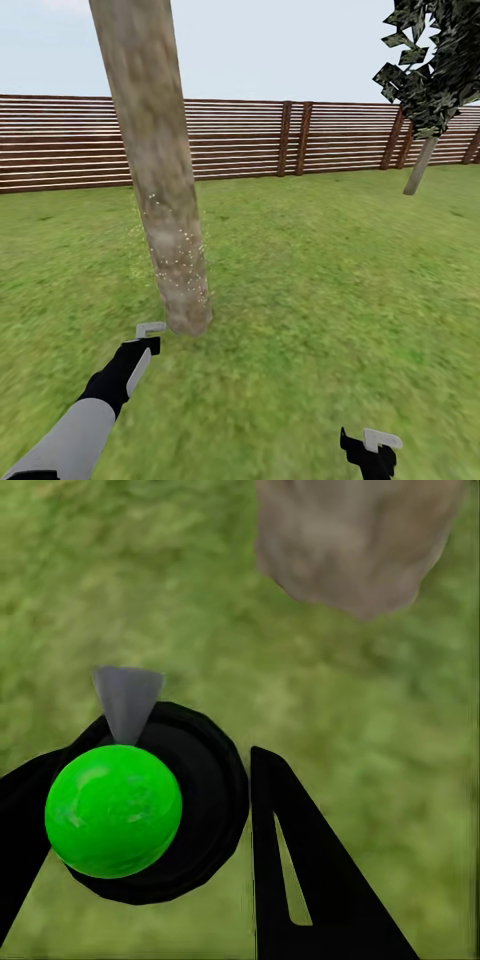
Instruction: In the garden, pick up the pesticide atomizer on the floor and spray pesticide onto both trees until each tree trunk is fully covered.
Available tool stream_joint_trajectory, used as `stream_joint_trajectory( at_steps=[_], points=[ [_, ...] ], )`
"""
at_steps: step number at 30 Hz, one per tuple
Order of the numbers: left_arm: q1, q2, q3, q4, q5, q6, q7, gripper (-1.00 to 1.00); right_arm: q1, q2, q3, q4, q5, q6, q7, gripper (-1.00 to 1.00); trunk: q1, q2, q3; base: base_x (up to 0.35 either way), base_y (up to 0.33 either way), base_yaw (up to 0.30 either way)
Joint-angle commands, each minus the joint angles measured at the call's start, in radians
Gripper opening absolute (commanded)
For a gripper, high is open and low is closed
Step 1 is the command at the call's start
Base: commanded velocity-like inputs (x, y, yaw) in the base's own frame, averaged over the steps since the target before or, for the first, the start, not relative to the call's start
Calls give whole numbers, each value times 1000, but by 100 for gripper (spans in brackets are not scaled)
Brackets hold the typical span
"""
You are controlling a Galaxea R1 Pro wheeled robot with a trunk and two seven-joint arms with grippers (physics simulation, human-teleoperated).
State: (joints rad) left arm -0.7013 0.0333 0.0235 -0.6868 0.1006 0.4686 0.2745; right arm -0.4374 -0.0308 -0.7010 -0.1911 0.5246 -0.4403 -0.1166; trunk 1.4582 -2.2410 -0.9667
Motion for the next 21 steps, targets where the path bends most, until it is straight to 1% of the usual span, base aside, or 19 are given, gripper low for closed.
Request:
stream_joint_trajectory(
  at_steps=[1,4,6,7,8,9,10,11,12,13,15,16,18,19,20,21],
  points=[
    [0,-3,0,0,-2,-1,1,-100,0,0,0,0,0,0,0,100,0,0,0,21,-31,6],
    [0,-11,-1,1,-3,-4,2,-100,0,0,0,0,0,0,0,100,0,0,0,6,-8,29],
    [1,-16,-2,2,0,-3,0,-100,0,0,0,-1,0,0,0,100,0,0,0,0,0,209],
    [0,-22,-4,1,-1,-1,2,-100,0,0,0,-1,0,0,0,100,0,0,0,0,0,100],
    [-3,-41,-5,1,-4,3,3,-100,0,-1,0,-1,0,0,0,100,0,0,0,0,0,51],
    [-7,-68,-6,0,-11,7,2,-100,0,-1,0,-1,0,0,0,100,0,0,0,0,0,26],
    [-10,-107,-18,-1,-34,10,1,-100,0,-1,0,-1,0,0,0,100,0,0,0,0,0,9],
    [-12,-124,-42,-8,-42,13,-1,-100,0,-1,-1,-1,0,0,0,100,0,0,0,0,0,4],
    [-14,-134,-61,-11,-43,16,-2,-100,0,-1,-1,-1,0,0,0,100,0,0,0,0,0,1],
    [-16,-139,-69,-12,-43,20,-3,-100,0,-1,-1,-1,0,0,0,100,0,0,0,0,0,0],
    [-18,-133,-71,-15,-45,36,-3,-100,0,-1,-2,-1,0,0,0,100,0,0,0,0,0,0],
    [-22,-106,-65,-17,-47,43,-4,-100,0,-1,-2,-1,0,0,0,100,0,0,0,0,0,0],
    [-31,-38,-63,-18,-43,61,-7,-100,0,-1,-2,-1,0,0,0,100,0,0,0,0,0,0],
    [-34,-27,-62,-20,-42,67,-8,-100,0,-1,-2,-1,0,0,0,100,0,0,0,0,0,0],
    [-37,-22,-65,-52,-42,92,-8,-100,-1,-1,-2,-1,0,0,0,100,0,0,0,0,0,0],
    [-37,-35,-67,-110,-41,138,-9,-100,0,-1,-2,-1,0,0,0,100,0,0,0,0,0,0]
  ],
)
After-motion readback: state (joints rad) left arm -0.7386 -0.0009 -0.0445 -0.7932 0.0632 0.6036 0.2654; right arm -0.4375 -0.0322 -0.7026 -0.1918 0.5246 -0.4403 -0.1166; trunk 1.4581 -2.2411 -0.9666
